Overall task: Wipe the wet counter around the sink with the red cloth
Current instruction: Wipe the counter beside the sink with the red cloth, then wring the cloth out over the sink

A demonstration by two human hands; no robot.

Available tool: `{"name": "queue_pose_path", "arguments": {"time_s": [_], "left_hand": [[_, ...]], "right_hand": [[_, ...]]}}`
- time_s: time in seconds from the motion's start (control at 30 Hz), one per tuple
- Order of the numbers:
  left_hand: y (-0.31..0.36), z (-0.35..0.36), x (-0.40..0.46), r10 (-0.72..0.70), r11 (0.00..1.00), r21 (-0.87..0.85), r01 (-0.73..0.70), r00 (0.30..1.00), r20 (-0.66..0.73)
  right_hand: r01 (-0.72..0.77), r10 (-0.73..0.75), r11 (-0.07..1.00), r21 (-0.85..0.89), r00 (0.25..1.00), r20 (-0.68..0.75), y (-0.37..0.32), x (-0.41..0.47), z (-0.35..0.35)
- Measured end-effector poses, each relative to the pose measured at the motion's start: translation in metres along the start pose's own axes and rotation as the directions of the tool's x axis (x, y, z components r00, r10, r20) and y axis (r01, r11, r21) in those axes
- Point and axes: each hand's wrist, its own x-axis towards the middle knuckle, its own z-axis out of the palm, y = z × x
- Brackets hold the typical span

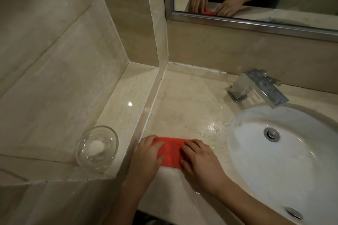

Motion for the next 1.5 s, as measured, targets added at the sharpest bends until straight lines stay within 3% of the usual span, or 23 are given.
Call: {"name": "queue_pose_path", "arguments": {"time_s": [0.17, 0.3, 0.4, 0.57, 0.7, 1.0, 1.17, 1.23, 1.4, 1.5], "left_hand": [[-0.012, 0.012, 0.003, 0.062, 0.994, -0.095, -0.059, 0.998, 0.029], [-0.011, 0.014, -0.003, 0.095, 0.993, 0.067, -0.102, 0.991, 0.096], [-0.004, 0.011, 0.000, 0.182, 0.978, 0.076, -0.194, 0.974, 0.137], [0.034, -0.008, 0.030, 0.263, 0.959, 0.028, -0.284, 0.919, 0.292], [0.060, 0.002, 0.032, 0.326, 0.916, 0.100, -0.388, 0.866, 0.378], [0.070, 0.028, 0.015, 0.239, 0.956, 0.101, -0.274, 0.932, 0.272], [0.065, 0.039, -0.005, 0.338, 0.925, 0.113, -0.363, 0.921, 0.196], [0.068, 0.041, -0.012, 0.383, 0.910, 0.110, -0.400, 0.912, 0.149], [0.085, 0.027, -0.002, 0.330, 0.929, -0.226, -0.292, 0.931, 0.154], [0.109, 0.012, 0.013, 0.284, 0.831, -0.533, -0.156, 0.944, 0.166]], "right_hand": [[0.063, -0.056, 0.997, -0.038, 0.986, 0.159, 0.005, 0.026, -0.003], [0.113, -0.086, 0.990, -0.090, 0.960, 0.266, 0.007, 0.020, -0.012], [0.116, -0.088, 0.991, -0.067, 0.942, 0.324, 0.009, 0.010, -0.020], [-0.053, 0.031, 0.998, 0.044, 0.919, 0.394, 0.028, -0.008, -0.041], [-0.170, 0.134, 0.983, 0.064, 0.916, 0.379, 0.061, -0.033, -0.052], [-0.175, 0.129, 0.979, 0.101, 0.924, 0.359, 0.067, -0.045, -0.050], [-0.076, 0.052, 0.995, 0.069, 0.951, 0.305, 0.069, -0.065, -0.040], [-0.114, 0.062, 0.982, 0.153, 0.949, 0.311, 0.074, -0.076, -0.036], [-0.309, 0.167, 0.788, 0.533, 0.940, 0.298, 0.096, -0.085, -0.063], [-0.350, 0.248, 0.608, 0.713, 0.936, 0.248, 0.113, -0.092, -0.095]]}}
